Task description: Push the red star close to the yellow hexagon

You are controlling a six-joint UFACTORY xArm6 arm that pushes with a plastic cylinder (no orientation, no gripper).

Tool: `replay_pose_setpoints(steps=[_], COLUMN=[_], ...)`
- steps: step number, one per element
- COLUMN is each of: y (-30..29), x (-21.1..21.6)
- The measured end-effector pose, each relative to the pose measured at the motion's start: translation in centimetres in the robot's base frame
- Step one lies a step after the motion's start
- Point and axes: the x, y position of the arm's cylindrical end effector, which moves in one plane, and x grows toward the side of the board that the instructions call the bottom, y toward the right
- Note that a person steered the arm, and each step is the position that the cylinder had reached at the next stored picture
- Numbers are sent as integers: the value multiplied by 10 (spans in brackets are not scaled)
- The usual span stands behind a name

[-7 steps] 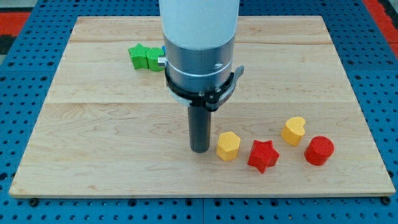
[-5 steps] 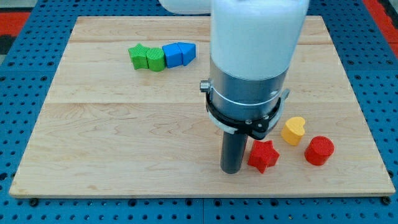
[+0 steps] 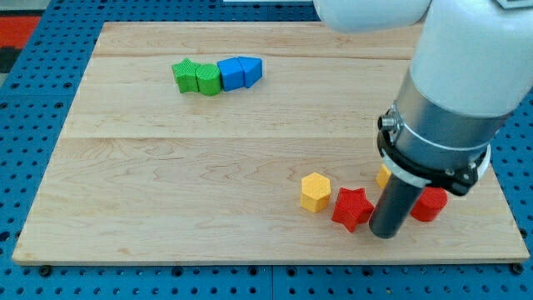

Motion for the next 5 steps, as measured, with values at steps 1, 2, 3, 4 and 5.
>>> replay_pose_setpoints(steps=[1, 2, 3, 4, 5], y=[-7, -14, -20, -44, -84], x=[-16, -17, -17, -17, -17])
